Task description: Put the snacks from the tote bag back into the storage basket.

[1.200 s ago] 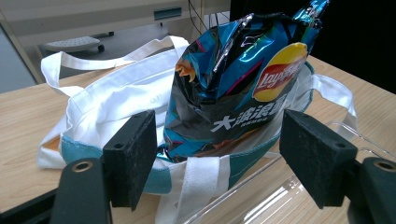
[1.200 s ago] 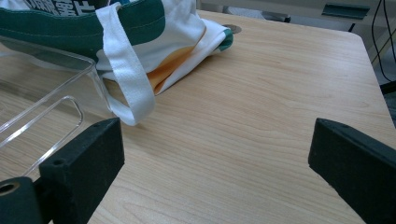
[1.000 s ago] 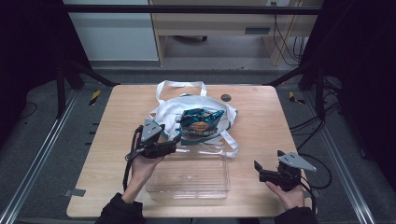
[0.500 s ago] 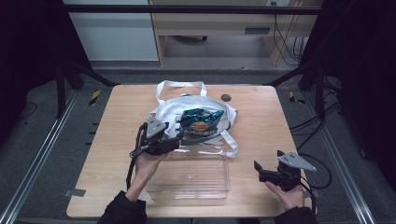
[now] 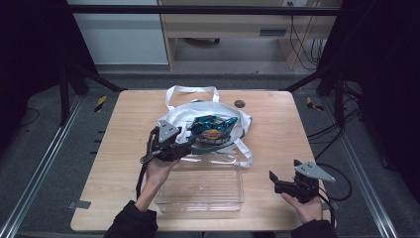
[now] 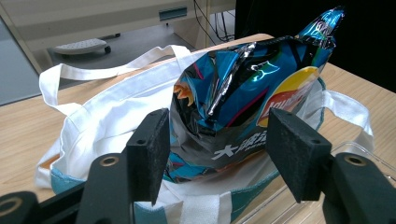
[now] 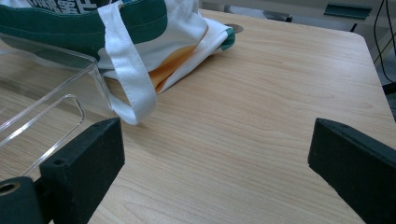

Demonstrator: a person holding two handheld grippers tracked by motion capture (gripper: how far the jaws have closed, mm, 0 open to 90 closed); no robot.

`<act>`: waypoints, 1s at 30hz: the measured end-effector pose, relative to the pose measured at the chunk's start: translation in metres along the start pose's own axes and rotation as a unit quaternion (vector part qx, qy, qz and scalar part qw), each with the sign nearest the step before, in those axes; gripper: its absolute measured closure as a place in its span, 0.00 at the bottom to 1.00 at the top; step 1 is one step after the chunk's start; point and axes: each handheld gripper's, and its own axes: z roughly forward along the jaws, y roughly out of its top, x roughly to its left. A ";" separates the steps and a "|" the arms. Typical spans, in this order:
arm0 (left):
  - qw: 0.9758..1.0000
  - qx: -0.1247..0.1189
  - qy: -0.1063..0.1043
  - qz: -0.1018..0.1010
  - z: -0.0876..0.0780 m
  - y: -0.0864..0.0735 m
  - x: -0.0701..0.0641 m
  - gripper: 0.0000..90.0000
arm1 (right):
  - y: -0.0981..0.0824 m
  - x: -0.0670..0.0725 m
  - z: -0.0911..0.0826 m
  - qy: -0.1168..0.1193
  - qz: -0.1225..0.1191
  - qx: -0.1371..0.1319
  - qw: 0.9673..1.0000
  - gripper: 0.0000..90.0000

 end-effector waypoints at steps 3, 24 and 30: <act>1.000 -0.001 -0.001 -0.001 0.001 0.002 0.000 0.46 | 0.000 0.000 0.000 0.000 0.000 0.000 1.000 0.04; 1.000 0.001 -0.013 -0.014 0.018 0.012 0.002 0.63 | 0.000 0.000 0.000 0.001 0.000 0.000 1.000 0.05; 1.000 0.006 -0.016 -0.015 0.023 0.011 0.003 0.66 | 0.000 0.000 0.000 0.001 0.000 0.001 1.000 0.05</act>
